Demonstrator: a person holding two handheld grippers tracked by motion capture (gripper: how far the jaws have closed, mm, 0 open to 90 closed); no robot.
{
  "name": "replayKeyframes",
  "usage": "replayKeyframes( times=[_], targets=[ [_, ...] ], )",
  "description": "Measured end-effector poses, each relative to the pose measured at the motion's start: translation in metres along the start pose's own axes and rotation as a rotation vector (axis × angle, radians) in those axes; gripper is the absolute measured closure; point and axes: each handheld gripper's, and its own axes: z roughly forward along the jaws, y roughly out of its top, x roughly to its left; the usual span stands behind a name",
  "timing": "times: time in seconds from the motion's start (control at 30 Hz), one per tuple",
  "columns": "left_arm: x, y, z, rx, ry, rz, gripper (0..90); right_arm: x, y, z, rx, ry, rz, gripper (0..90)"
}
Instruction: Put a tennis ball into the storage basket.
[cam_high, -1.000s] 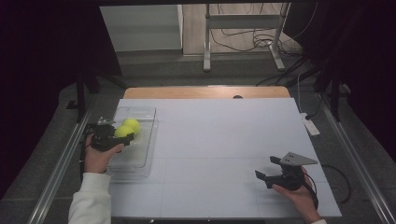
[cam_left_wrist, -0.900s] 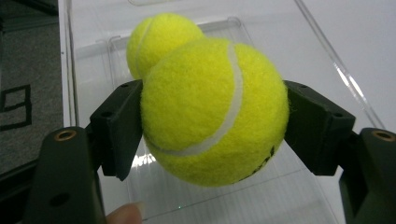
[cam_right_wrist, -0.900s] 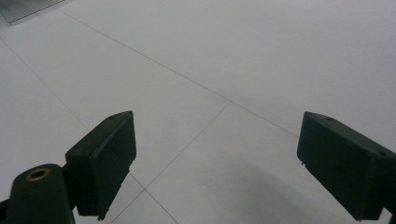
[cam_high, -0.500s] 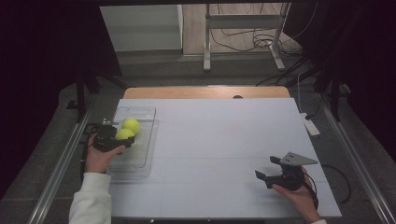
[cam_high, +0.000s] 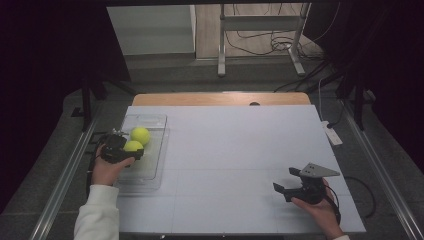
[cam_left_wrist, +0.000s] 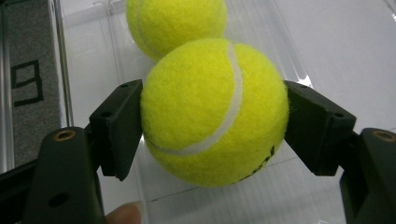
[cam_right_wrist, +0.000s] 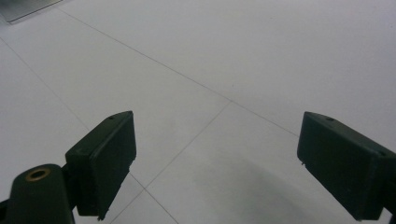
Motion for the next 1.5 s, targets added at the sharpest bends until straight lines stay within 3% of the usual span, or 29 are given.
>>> replayKeyframes(
  times=[0.63,0.93,1.1,1.23,1.5],
  targets=[
    [0.000,-0.001,0.006,0.058,0.042,0.026,25.0,0.000,0.000,0.000,-0.003,0.001,0.000,12.5],
    [-0.001,0.000,0.000,0.012,0.045,0.013,18.1,0.000,0.000,0.000,-0.003,0.001,0.000,12.5],
    [-0.004,0.001,-0.010,-0.040,0.034,0.025,17.5,0.000,0.000,-0.001,-0.005,0.001,0.004,12.5],
    [-0.010,0.003,-0.021,-0.114,-0.012,0.027,17.3,-0.001,0.000,-0.001,-0.005,0.000,0.005,12.5],
    [-0.019,0.003,-0.031,-0.213,-0.117,0.033,16.9,-0.002,0.000,-0.001,-0.007,0.001,0.009,12.5]
  ],
)
